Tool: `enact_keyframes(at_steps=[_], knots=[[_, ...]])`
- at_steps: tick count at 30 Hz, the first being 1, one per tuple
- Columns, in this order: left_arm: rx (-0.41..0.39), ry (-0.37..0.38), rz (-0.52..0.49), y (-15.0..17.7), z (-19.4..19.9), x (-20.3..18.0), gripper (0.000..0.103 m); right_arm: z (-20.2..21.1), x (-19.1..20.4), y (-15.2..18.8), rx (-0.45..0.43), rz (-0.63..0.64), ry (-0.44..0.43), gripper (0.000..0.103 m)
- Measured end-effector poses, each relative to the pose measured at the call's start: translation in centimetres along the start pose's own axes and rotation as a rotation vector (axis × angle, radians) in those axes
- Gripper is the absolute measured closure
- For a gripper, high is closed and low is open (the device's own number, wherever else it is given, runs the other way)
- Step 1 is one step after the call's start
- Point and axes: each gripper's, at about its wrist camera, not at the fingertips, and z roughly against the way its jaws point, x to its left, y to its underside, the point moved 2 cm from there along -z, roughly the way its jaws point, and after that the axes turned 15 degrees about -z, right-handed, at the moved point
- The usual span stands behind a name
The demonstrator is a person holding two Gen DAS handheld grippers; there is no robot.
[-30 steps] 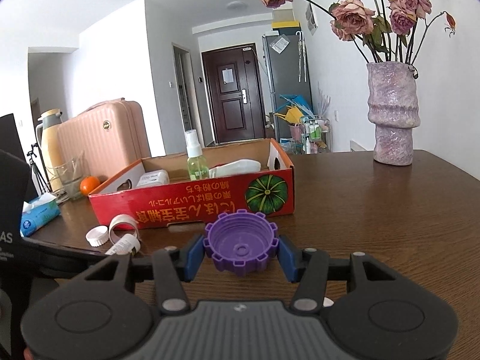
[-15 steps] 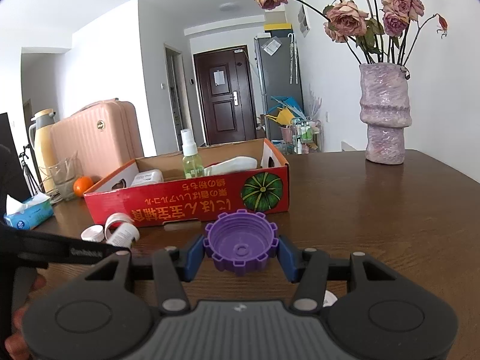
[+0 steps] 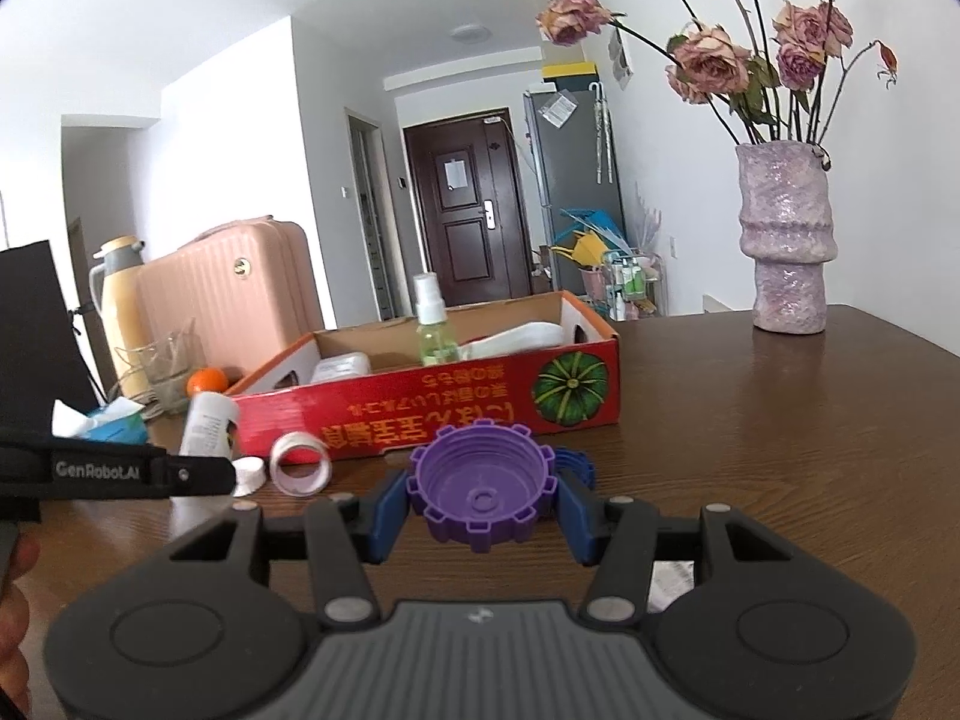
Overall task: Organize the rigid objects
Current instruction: 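Carry the white tube bottle and purple cap into the red box with both tools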
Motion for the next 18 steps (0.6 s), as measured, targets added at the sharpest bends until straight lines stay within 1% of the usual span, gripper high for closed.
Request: enact_keyframes(at_steps=[7,10,18], knots=[[-0.036,0.000,-0.003,-0.4,1.7,0.0,0.074,0.9,1.3,-0.4,-0.019,0.012,-0.033,0.051],[-0.043,0.005,-0.004,-0.7,2.0,0.1,0.074,1.1,1.7,-0.7,-0.027,0.012,-0.040,0.051],[-0.066,-0.014,-0.010,-2.2,2.2,0.4,0.074,0.9,2.6,-2.2,-0.054,0.026,-0.054,0.051]])
